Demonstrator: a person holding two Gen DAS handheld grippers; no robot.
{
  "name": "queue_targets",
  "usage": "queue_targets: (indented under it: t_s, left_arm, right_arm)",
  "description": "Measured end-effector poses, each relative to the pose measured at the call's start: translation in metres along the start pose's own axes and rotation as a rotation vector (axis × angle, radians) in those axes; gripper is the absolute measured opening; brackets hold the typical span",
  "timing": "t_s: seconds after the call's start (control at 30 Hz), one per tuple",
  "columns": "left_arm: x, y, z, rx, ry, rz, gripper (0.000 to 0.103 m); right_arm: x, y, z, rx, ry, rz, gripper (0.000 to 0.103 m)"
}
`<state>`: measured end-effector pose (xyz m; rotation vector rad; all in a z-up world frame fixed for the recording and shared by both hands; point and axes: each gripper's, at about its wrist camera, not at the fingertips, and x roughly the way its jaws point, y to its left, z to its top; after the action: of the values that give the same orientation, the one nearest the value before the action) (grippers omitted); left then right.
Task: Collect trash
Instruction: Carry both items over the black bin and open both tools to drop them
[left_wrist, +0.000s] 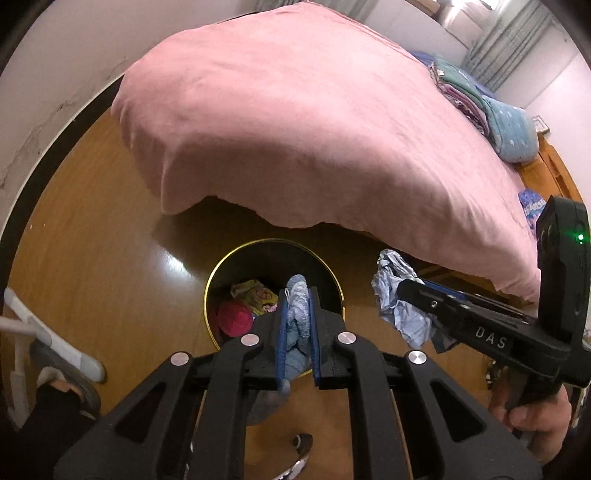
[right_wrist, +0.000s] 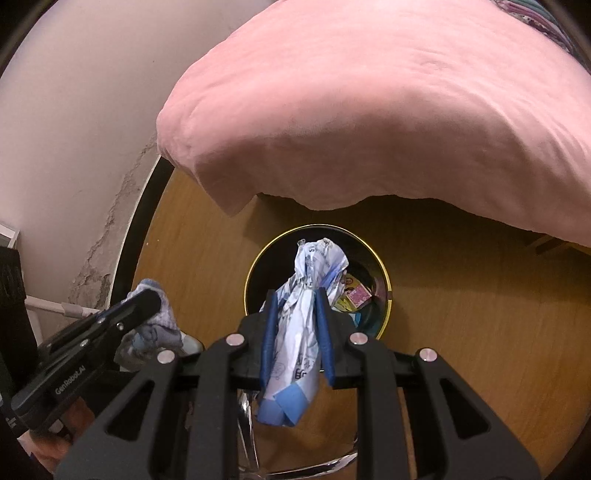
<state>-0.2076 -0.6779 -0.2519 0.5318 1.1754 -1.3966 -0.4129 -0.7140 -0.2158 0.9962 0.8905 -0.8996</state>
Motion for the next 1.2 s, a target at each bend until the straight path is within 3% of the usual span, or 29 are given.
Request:
queue_targets:
  t_s: [0.17,0.2,0.23,0.3,0.33,0.6,0.77,0.83,0.9,0.93,1.07,1.2]
  left_arm:
    - [-0.006,-0.005,0.008,0.045,-0.006,0.015,0.011]
    - [-0.006,-0.006,0.009,0.057,-0.005,0.017,0.020]
    - [-0.007,-0.008,0.010,0.071,-0.012,0.021,0.039]
    - [-0.016,-0.009,0.010,0.080,-0.054,0.039,0.066]
    - [-0.020,-0.010,0.011,0.081,-0.071,0.046,0.070]
    - [-0.053,-0.005,0.016,0.106,-0.133,0.083,0.071]
    - [-0.083,0.010,0.017,0.073,-0.167,0.105,0.072]
    - [-0.098,0.013,0.016,0.072,-0.187,0.119,0.078]
    - [-0.115,0.017,0.012,0.073,-0.212,0.140,0.080]
    - [-0.127,0.019,0.010,0.074,-0.223,0.144,0.080]
    - [-0.181,0.029,-0.004,0.077,-0.269,0.169,0.084]
    - [-0.256,0.048,-0.034,0.083,-0.320,0.254,0.088]
  right_arm:
    - [-0.003,0.001,0.004,-0.007,-0.014,0.006,0.021]
    - [-0.004,0.001,0.005,-0.008,-0.017,0.008,0.021]
    - [-0.005,0.002,0.004,-0.009,-0.021,0.009,0.021]
    - [-0.006,0.003,0.006,-0.010,-0.028,0.011,0.021]
    - [-0.006,0.003,0.005,-0.008,-0.030,0.013,0.021]
    - [-0.008,0.009,0.011,-0.020,-0.044,0.010,0.021]
    - [-0.013,0.012,0.015,-0.030,-0.056,-0.005,0.024]
    - [-0.016,0.015,0.017,-0.028,-0.059,-0.009,0.053]
    - [-0.025,0.024,0.016,-0.055,-0.080,-0.015,0.065]
    - [-0.028,0.029,0.016,-0.068,-0.086,-0.017,0.065]
    - [-0.055,0.069,0.016,-0.149,-0.118,0.017,0.065]
    - [-0.094,0.161,0.004,-0.349,-0.170,0.092,0.069]
